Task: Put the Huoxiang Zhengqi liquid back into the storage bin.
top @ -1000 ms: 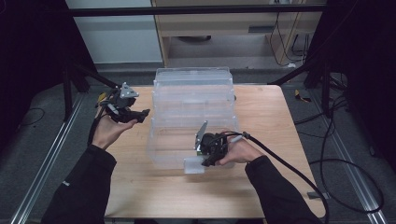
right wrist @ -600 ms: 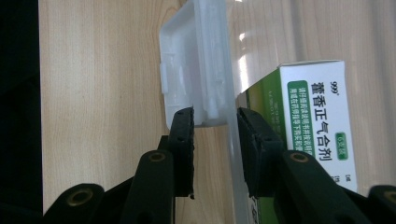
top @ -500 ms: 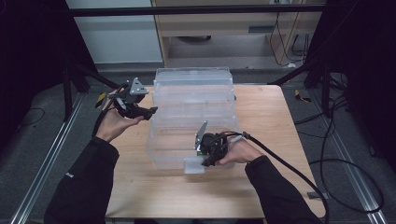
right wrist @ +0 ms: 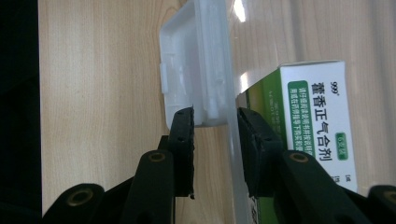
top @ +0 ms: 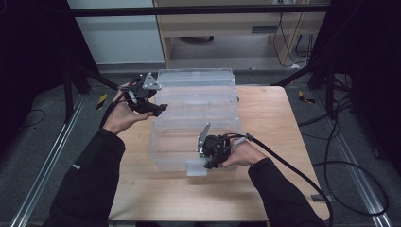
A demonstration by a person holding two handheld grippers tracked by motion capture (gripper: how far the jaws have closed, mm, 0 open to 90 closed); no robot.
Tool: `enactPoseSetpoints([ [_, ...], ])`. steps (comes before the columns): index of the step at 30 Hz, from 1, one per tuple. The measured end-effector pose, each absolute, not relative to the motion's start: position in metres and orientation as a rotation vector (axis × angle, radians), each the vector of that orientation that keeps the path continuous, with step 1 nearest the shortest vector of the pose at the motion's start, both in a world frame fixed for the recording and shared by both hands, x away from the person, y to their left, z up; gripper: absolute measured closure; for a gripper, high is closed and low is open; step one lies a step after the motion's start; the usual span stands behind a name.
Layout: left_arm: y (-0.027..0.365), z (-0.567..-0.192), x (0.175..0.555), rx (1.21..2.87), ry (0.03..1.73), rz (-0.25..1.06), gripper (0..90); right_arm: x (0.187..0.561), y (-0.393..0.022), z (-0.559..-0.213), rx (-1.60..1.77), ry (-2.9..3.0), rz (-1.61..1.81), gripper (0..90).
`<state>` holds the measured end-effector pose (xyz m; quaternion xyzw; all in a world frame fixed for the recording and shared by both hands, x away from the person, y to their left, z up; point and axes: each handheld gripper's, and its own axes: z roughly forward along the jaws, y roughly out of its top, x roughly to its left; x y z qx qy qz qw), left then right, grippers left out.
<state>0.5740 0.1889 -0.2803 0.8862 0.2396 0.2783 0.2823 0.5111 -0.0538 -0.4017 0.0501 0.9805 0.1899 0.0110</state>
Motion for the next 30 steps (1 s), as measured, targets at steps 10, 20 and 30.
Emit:
enactPoseSetpoints([
  [10, 0.178, -0.275, 0.583, 2.439, 0.546, 0.745, 33.9, 0.51, -0.054, -0.402, 0.156, 3.052, 0.592, 68.0],
  [20, 0.166, -0.274, 0.592, 2.502, 0.508, 0.762, 35.7, 0.51, -0.054, -0.402, 0.158, 3.05, 0.59, 68.0],
  [30, 0.156, -0.276, 0.599, 2.552, 0.442, 0.778, 36.5, 0.51, -0.054, -0.402, 0.148, 3.043, 0.595, 68.0],
])
